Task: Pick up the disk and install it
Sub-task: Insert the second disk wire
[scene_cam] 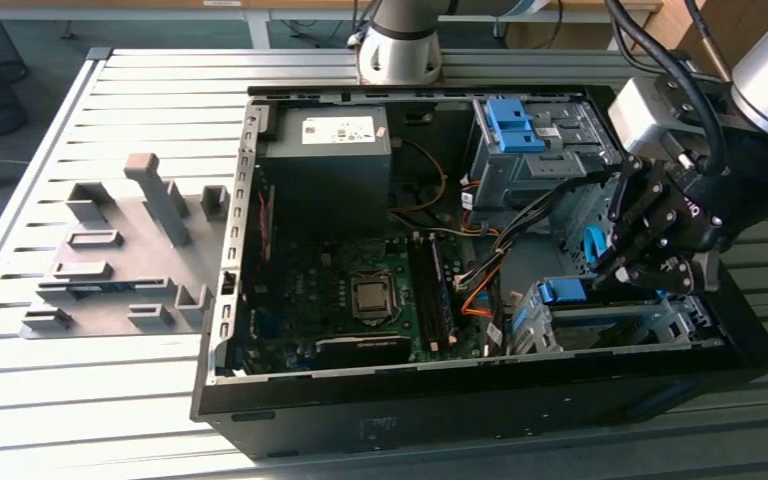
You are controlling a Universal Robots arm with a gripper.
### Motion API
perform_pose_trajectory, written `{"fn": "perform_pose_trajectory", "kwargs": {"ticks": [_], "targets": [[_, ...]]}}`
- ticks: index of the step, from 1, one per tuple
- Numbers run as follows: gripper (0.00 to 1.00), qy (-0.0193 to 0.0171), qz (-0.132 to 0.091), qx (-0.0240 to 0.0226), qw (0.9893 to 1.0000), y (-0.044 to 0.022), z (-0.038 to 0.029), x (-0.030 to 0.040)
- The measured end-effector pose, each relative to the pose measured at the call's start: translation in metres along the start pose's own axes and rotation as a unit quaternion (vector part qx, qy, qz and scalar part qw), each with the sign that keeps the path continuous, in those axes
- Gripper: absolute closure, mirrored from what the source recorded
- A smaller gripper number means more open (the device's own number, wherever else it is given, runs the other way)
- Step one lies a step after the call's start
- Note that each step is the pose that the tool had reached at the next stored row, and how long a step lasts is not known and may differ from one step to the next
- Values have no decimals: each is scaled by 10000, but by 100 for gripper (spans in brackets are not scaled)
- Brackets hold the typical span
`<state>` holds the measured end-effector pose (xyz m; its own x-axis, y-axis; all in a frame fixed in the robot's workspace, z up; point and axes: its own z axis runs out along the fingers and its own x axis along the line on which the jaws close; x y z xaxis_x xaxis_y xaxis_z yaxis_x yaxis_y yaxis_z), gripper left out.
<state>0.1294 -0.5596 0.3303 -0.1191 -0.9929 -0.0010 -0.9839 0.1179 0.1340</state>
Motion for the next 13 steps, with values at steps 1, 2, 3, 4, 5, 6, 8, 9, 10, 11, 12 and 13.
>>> {"fn": "perform_pose_trajectory", "kwargs": {"ticks": [1, 2, 3, 4, 5, 6, 8, 9, 10, 11, 12, 13], "targets": [[81, 0, 0, 0, 10000, 0, 0, 0], [75, -2, 0, 0, 10000, 0, -2, 0], [75, -2, 0, 0, 10000, 1, -10, 0], [75, -4, 0, 0, 10000, 3, -25, 0], [75, -4, 0, -1, 10000, 6, -42, 0], [75, -4, 0, -2, 10000, 8, -61, 0], [75, -3, 0, -6, 10000, 15, -113, 0], [75, -3, 0, -6, 10000, 18, -137, 0], [75, -3, 0, -7, 10000, 22, -162, 0], [75, -2, 0, -9, 10000, 25, -185, 0], [75, -2, 0, -10, 10000, 27, -198, 0], [75, -3, 0, -11, 10000, 28, -206, 0]]}}
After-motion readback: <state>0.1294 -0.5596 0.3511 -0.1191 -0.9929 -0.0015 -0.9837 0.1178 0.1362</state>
